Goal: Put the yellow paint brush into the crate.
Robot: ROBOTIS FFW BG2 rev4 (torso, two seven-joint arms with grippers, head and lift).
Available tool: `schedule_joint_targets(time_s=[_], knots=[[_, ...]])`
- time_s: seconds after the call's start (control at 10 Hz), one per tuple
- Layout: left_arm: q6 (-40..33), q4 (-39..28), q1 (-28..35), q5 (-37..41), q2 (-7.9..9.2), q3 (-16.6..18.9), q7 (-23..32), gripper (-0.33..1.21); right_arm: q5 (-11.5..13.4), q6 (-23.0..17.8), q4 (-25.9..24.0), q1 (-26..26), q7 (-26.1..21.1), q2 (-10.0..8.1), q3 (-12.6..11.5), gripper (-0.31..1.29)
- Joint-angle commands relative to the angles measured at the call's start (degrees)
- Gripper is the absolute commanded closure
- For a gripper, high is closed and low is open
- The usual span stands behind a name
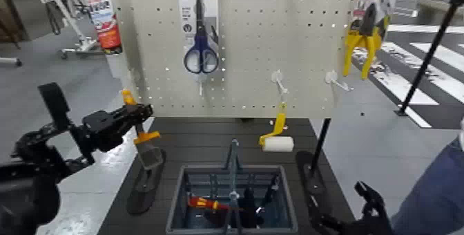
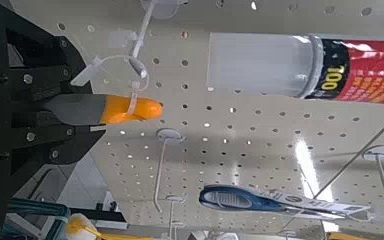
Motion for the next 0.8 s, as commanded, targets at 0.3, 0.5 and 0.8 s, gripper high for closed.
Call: schedule_joint_targets(time_s=[0.3,0.5,0.8], knots=[[2.58,-5.96,2.47,1.35,-1.82,-0.67,0.18,1.10,0.09,0.06,-0.12,0.21,-0.09,-0.08,-0.16,0.16],[2.84,-6.57,2.64,3.46,-2.53,-2.61,0.53,1.10,0.09,0.06,-0.21,0.21,-0.18,-0.26,-0.08,0.16],[2.67,-5.34,2.64,7.77,-3.58,-5.95,0.70,1.10,0.09,0.23,-0.21,0.12,-0.26,-0.08,0.19,0.16]])
